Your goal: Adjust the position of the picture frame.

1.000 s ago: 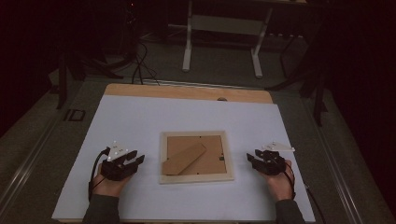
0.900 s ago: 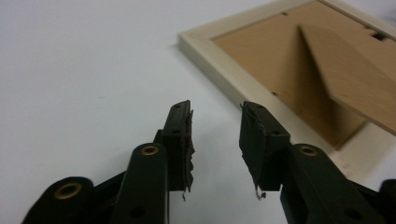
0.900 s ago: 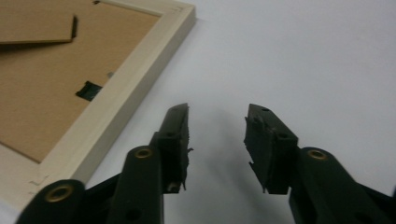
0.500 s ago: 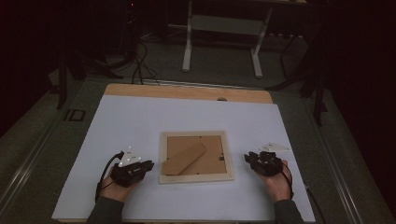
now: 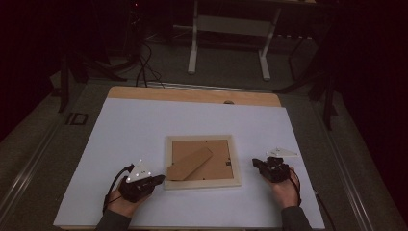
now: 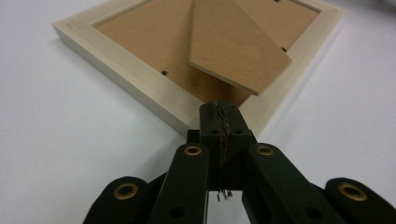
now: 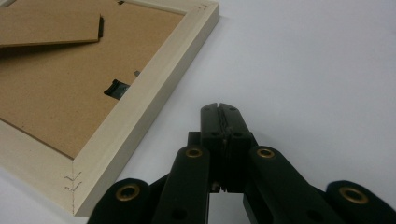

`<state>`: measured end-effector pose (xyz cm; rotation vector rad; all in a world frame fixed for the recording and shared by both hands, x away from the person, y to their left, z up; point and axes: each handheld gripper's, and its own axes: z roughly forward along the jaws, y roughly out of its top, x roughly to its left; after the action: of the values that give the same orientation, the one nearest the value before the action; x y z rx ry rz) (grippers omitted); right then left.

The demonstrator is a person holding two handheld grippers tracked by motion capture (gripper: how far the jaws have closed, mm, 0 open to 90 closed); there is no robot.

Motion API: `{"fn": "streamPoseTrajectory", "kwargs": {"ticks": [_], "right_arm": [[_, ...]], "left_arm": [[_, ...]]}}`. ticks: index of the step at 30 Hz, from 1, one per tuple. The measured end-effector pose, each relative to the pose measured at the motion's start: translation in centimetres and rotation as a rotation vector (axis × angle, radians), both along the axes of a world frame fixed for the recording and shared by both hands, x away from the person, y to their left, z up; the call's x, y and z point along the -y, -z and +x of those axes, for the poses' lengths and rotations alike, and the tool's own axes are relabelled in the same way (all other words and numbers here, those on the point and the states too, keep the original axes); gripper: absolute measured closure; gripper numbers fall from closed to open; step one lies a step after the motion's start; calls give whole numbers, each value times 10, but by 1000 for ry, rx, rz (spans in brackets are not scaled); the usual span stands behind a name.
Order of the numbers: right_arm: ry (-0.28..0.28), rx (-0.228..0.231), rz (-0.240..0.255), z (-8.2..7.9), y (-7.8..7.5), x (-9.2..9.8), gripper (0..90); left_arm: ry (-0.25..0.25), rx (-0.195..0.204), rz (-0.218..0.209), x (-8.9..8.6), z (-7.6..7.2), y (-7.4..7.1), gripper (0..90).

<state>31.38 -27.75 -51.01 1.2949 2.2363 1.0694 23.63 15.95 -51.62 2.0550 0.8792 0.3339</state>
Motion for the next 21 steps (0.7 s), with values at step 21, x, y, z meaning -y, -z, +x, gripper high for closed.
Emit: {"fn": "streamPoseTrajectory", "kwargs": {"ticks": [21], "right_arm": [[-138, -18, -17, -11, 0, -13, 894]], "left_arm": [[121, -24, 84, 25, -8, 11, 900]]}}
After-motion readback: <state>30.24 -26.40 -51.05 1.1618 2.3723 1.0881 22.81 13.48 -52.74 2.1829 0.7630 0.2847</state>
